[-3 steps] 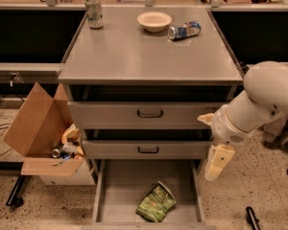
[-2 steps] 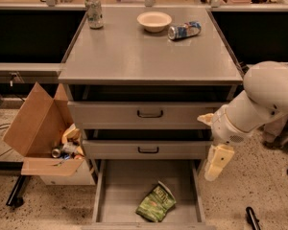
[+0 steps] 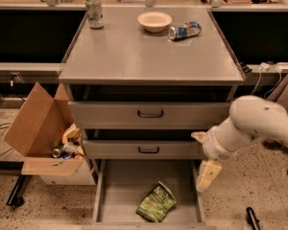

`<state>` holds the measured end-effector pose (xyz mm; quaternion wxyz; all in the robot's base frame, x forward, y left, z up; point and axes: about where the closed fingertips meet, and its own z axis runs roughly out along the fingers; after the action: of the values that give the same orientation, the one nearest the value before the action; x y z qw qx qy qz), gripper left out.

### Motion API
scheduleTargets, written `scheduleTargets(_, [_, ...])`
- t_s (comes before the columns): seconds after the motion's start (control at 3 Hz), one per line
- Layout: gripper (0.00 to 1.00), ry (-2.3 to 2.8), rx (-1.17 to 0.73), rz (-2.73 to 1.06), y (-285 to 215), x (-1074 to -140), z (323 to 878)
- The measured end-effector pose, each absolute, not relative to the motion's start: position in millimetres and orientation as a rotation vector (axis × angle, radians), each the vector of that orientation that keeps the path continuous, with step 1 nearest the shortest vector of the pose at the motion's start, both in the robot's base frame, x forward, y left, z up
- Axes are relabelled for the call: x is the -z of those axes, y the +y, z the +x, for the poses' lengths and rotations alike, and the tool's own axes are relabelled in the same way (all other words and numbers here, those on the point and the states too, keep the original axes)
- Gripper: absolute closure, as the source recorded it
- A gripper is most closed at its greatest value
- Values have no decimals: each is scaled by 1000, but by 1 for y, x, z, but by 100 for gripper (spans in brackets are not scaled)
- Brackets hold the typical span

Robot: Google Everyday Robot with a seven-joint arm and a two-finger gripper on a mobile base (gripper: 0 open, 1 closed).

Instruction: Pick green jalapeno chip bag from bottom drawer and place on counter

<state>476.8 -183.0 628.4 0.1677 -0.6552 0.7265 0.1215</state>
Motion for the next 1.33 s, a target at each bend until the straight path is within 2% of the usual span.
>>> scheduleTargets(1.0, [0,2005,-506,-1908,-158,-480,472])
scheduleTargets(1.33, [0,2090,-621,-1830,-157,-421,469])
